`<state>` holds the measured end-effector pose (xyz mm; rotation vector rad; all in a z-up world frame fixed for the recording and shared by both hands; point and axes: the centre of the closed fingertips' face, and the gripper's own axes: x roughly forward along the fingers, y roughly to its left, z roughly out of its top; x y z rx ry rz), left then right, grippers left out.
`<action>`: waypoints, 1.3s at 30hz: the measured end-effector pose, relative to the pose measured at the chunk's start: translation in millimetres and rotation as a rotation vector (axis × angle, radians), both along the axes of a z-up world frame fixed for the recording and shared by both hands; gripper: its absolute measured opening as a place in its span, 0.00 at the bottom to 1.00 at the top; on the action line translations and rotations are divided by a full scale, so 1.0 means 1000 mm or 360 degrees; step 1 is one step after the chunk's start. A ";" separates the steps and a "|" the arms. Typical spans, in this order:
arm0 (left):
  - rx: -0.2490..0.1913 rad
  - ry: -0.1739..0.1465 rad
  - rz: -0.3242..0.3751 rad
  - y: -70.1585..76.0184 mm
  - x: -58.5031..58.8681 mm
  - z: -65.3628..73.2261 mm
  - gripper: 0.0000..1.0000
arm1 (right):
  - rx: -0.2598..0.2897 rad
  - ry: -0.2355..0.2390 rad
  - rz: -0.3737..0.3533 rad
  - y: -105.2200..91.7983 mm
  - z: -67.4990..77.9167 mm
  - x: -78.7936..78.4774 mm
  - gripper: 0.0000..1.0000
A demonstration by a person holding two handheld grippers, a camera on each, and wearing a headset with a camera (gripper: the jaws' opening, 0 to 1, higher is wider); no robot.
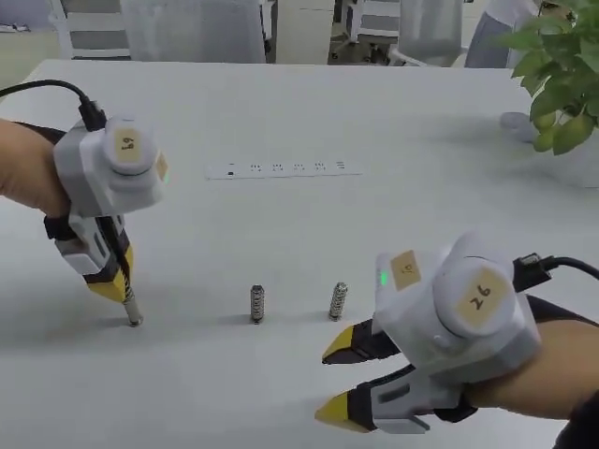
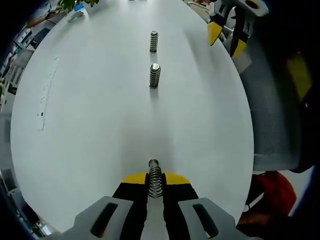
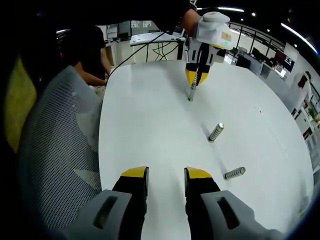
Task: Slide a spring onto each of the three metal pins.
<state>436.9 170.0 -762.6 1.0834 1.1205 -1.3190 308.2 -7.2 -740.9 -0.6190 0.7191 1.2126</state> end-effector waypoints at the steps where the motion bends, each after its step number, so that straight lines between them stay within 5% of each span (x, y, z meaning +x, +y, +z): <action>1: -0.0004 0.0001 -0.0001 -0.001 0.000 0.000 0.03 | 0.0001 0.0002 -0.0001 0.000 0.000 0.000 0.27; 23: -0.0016 0.0015 0.0010 -0.001 -0.006 -0.012 0.03 | 0.0036 -0.0040 -0.0057 0.000 -0.002 0.010 0.30; 39: -0.0030 0.0006 0.0014 -0.002 -0.009 -0.016 0.03 | 0.0229 -0.0114 -0.0304 -0.018 0.006 0.025 0.46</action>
